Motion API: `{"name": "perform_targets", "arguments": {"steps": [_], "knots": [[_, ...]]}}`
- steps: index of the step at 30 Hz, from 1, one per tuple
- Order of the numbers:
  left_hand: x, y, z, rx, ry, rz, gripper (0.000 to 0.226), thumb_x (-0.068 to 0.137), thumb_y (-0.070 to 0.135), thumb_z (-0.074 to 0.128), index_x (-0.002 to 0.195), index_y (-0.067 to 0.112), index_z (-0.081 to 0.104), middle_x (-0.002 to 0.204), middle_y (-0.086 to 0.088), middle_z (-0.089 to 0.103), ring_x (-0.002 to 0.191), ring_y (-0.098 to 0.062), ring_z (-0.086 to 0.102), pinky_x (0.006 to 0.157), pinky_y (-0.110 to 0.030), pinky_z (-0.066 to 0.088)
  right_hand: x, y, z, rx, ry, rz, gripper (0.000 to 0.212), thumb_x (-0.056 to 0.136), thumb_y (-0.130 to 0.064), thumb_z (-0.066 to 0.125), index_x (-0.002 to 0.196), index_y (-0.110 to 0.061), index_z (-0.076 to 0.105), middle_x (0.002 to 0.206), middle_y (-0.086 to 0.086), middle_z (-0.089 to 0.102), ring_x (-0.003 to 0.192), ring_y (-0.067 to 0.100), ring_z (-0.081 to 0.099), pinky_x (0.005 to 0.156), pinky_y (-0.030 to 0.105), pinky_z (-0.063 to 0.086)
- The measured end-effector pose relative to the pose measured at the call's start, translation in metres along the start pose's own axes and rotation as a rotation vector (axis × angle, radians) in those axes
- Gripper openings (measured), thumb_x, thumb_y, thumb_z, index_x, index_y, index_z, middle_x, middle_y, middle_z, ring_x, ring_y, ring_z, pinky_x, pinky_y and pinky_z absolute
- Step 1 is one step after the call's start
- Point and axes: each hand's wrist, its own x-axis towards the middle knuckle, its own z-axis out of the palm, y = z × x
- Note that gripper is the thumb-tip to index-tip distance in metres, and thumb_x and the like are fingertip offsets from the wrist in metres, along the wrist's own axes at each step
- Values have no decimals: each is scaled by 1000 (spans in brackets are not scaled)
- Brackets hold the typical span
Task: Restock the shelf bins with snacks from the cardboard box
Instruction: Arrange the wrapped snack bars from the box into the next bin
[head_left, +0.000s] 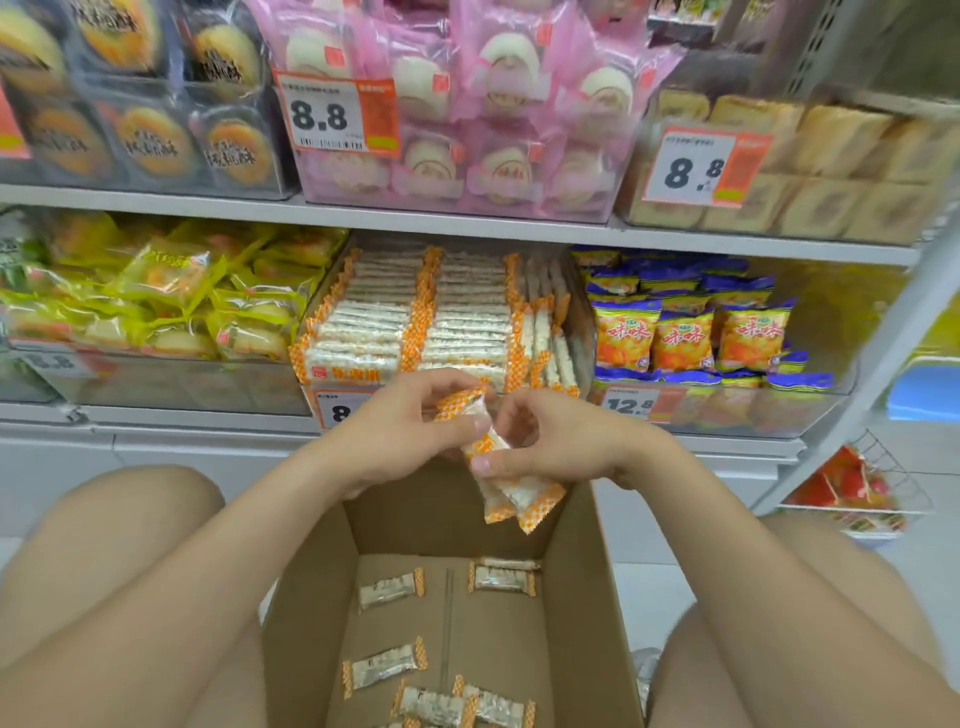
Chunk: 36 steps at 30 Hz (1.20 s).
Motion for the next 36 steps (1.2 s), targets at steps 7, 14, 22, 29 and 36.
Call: {"name": "perform_targets", "arguments": {"steps": [7,14,22,29,36], "knots": [[18,15,8,-104,147,165,44,99,39,68,140,25,62,123,6,73,103,-18,75,79,-29,61,-36,0,-29,267,158,-93,44,87,-10,81,120,-31,62,107,0,80,98,28,76,98,54,57],[38,2,21,821,521,477,41,110,36,46,147,20,51,149,0,48,137,-21,45,112,-44,39,-30,14,-39,93,839,-18,42,82,-31,82,119,-39,65,87,-4,67,64,7,64,55,19,48],[53,-20,36,1236,287,348,61,108,49,38,164,32,22,172,0,23,159,-36,14,123,-63,14,29,15,-23,-478,917,73,50,93,-23,66,141,-17,54,122,13,56,105,36,60,73,36,37],[54,-35,28,1307,311,320,69,108,49,38,167,38,3,174,-2,19,159,-42,9,123,-69,8,52,12,-20,-804,931,80,48,91,-16,68,138,-18,60,106,10,55,84,33,63,68,39,41],[56,-38,29,1325,319,276,71,108,52,36,168,34,2,175,-1,14,158,-40,15,122,-68,7,52,14,-9,-1054,783,172,47,90,-30,56,128,-2,56,121,14,52,112,33,47,92,44,39]]}}
